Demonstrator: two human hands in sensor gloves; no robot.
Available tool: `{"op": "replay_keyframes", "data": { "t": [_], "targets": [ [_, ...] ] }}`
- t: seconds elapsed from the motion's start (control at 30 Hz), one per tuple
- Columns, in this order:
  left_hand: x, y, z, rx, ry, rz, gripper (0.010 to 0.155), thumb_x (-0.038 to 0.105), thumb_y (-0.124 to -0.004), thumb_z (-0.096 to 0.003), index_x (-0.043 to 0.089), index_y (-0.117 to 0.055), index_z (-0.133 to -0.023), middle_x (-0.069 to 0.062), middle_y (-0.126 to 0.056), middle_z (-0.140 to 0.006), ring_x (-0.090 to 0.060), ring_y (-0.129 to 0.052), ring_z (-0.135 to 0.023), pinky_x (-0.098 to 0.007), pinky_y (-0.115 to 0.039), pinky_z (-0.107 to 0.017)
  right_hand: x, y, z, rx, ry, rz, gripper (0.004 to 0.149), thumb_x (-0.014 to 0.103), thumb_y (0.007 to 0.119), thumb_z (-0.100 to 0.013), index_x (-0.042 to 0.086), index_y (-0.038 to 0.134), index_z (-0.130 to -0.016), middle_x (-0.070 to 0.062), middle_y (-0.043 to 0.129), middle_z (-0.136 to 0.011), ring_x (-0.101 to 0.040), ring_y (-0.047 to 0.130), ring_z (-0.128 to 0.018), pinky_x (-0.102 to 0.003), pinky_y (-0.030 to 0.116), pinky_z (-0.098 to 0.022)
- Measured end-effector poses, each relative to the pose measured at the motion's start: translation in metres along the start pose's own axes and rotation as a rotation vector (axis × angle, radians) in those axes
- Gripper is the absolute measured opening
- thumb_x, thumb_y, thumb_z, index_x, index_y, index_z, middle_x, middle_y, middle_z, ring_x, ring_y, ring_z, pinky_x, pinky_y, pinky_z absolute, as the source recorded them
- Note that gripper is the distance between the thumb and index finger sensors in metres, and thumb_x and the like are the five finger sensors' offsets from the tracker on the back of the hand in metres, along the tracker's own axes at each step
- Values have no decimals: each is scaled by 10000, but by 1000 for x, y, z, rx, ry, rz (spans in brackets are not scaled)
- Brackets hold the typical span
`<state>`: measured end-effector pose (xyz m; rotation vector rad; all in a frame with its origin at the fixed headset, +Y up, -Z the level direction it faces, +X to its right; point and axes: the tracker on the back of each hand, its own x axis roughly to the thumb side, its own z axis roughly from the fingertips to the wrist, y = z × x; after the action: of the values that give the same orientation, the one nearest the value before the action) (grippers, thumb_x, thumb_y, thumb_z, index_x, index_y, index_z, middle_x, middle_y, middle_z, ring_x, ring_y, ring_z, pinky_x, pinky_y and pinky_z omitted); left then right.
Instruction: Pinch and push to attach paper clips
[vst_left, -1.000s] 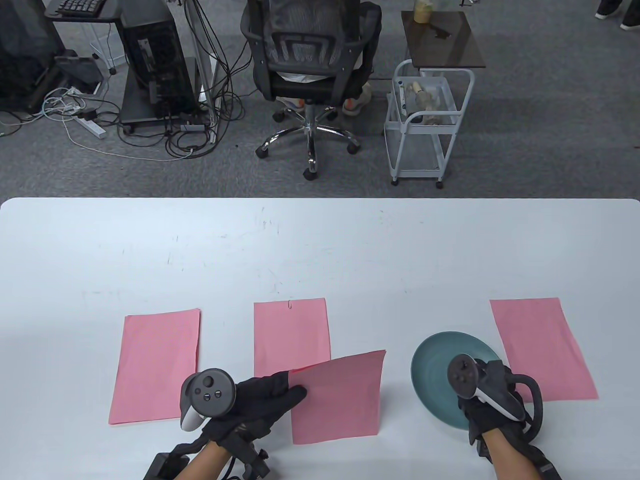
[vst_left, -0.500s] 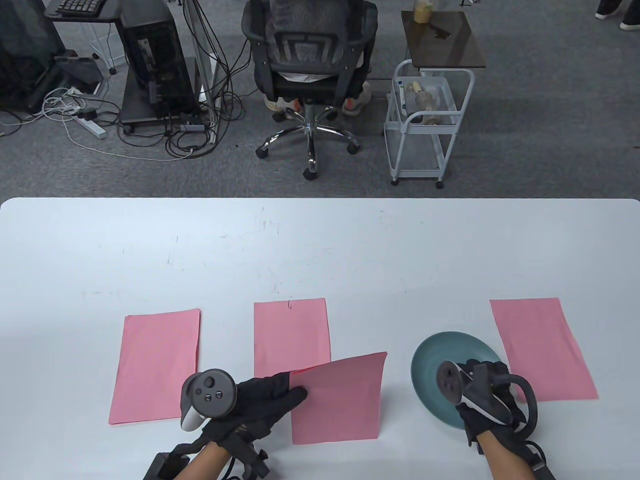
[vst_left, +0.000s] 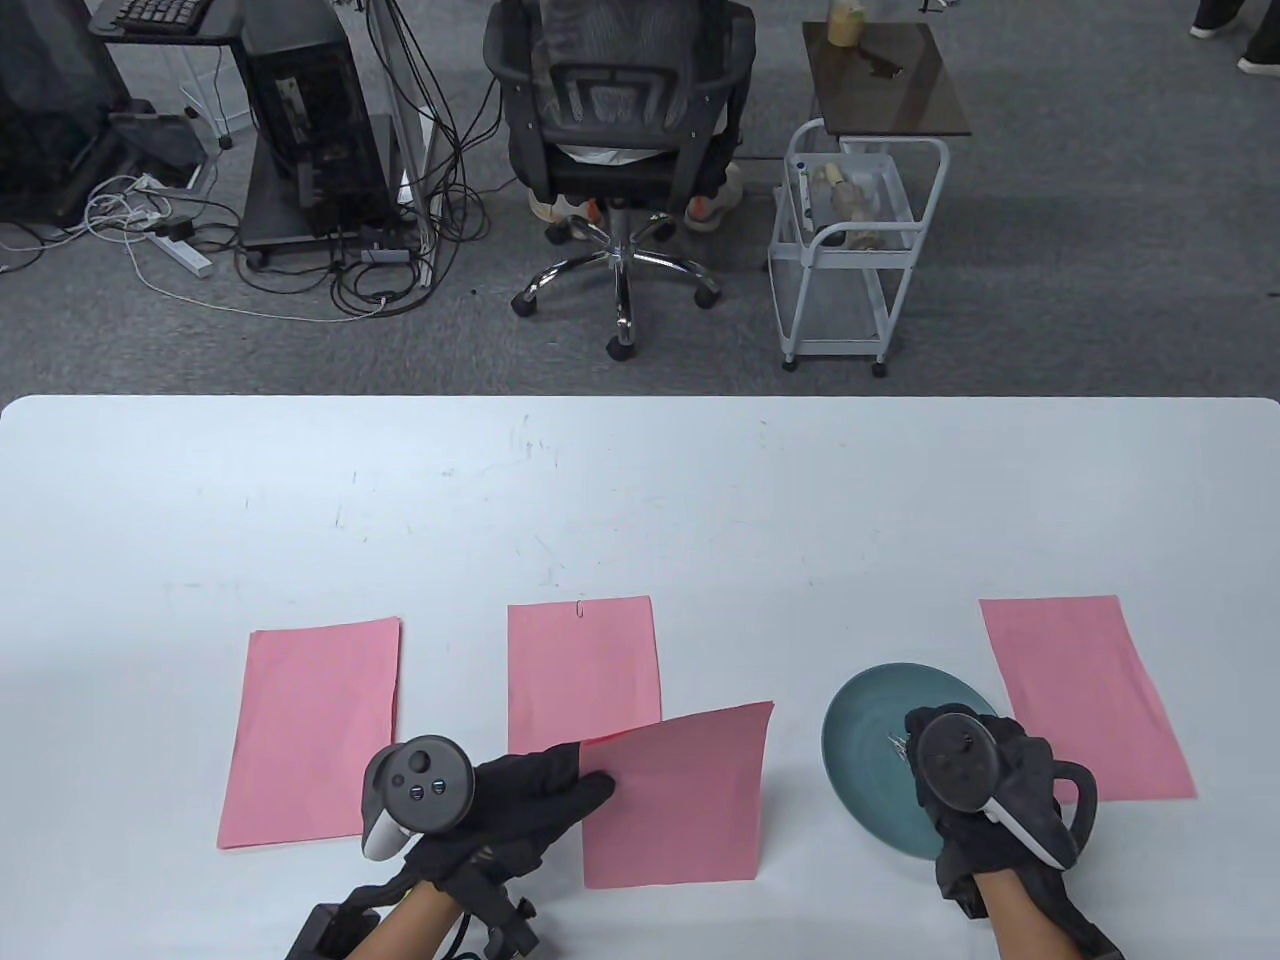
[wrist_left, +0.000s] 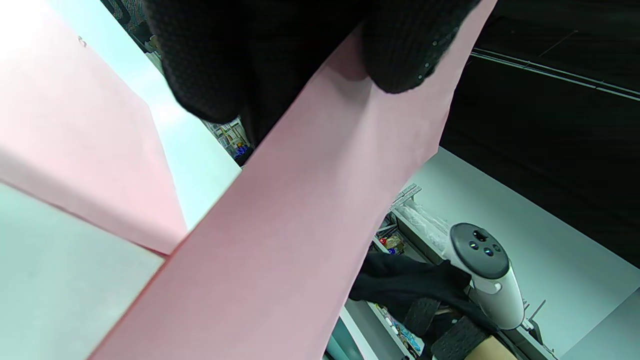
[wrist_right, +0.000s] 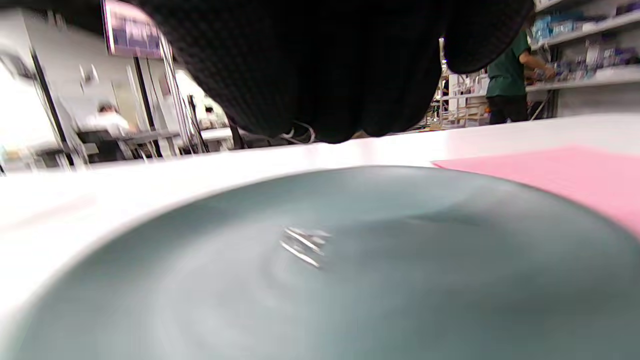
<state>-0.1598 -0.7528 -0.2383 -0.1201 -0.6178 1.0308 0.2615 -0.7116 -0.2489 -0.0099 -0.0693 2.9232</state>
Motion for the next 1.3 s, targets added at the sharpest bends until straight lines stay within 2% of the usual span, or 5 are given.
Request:
{"op": "replay_keyframes", "data": {
  "t": [0.2, 0.57, 0.8, 1.07, 1.3],
  "targets": [
    [-1, 0, 0, 0, 5, 4, 422, 376, -796, -612, 223, -795, -1005, 20, -991, -878, -204, -1033, -751, -419, -849, -598, 17, -21, -5, -58, -92, -379, 343, 274, 849, -563, 148, 863, -881, -140, 875, -906, -360, 858, -779, -597, 584, -676],
    [-1, 1, -1, -1, 11, 11, 425, 376, -795, -612, 221, -794, -1007, 20, -991, -877, -202, -1033, -751, -418, -849, -600, 109, -56, -20, 30, -375, -811, 342, 273, 849, -567, 146, 865, -884, -159, 818, -970, -380, 812, -834, -609, 549, -690],
    [-1, 2, -1, 1, 13, 12, 422, 377, -797, -611, 224, -798, -1004, 22, -992, -875, -200, -1035, -749, -417, -850, -599, 142, -55, -31, 111, -438, -846, 337, 267, 856, -567, 142, 874, -879, -172, 796, -994, -400, 788, -857, -623, 527, -695],
    [-2, 1, -2, -11, 22, 23, 423, 377, -796, -613, 222, -795, -1006, 22, -991, -877, -200, -1033, -751, -418, -848, -600, 154, -53, -33, 189, -500, -808, 333, 260, 855, -573, 133, 881, -879, -196, 743, -1039, -431, 731, -900, -643, 474, -705],
    [-2, 0, -3, -18, 28, 22, 424, 377, -795, -613, 220, -795, -1006, 23, -991, -876, -200, -1033, -751, -417, -848, -601, 156, -55, -27, 170, -533, -700, 332, 255, 859, -570, 133, 885, -878, -201, 729, -1051, -436, 712, -914, -648, 457, -709]
  ]
}}
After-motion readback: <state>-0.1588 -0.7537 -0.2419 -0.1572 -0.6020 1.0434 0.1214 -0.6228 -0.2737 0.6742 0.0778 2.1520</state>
